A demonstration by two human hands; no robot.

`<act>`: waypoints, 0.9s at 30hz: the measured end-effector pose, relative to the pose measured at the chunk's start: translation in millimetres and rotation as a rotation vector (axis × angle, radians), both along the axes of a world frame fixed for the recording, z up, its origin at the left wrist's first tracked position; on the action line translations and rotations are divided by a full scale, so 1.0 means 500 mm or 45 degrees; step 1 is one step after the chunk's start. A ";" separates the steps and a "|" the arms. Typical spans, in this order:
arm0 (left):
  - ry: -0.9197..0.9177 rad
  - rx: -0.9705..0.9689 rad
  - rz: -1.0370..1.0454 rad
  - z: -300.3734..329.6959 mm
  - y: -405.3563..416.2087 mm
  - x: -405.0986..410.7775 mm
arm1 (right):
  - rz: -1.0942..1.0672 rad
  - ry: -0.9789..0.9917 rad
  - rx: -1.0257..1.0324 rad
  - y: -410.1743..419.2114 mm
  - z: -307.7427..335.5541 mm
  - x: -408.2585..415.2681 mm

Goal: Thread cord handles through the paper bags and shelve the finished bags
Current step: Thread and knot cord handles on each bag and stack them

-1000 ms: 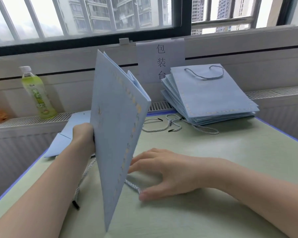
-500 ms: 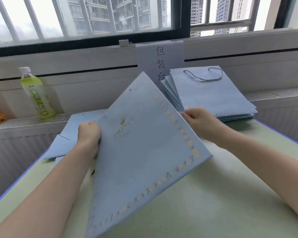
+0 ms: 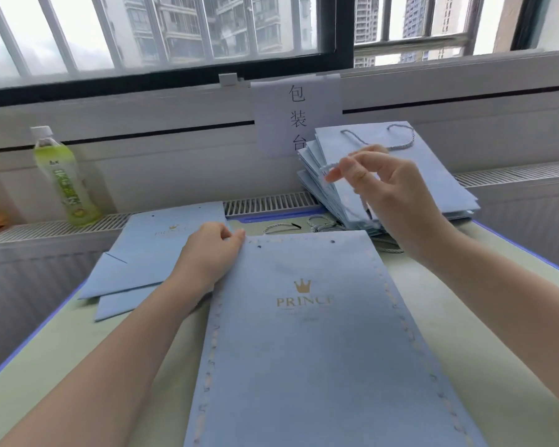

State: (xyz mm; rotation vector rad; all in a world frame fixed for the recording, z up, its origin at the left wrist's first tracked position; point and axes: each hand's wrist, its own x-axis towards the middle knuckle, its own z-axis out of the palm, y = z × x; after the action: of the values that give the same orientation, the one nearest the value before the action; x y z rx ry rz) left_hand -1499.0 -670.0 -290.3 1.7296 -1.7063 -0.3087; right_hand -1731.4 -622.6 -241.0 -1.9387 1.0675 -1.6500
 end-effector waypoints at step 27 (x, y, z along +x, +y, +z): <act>0.849 -0.256 -0.530 -0.013 0.048 -0.062 | -0.392 -0.303 0.179 -0.035 -0.077 0.021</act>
State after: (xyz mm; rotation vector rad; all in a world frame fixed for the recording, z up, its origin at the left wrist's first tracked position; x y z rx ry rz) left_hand -1530.2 -646.2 -296.9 0.9550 -1.5007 -0.7739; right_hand -1720.7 -639.9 -279.7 -1.5024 1.3941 -1.8515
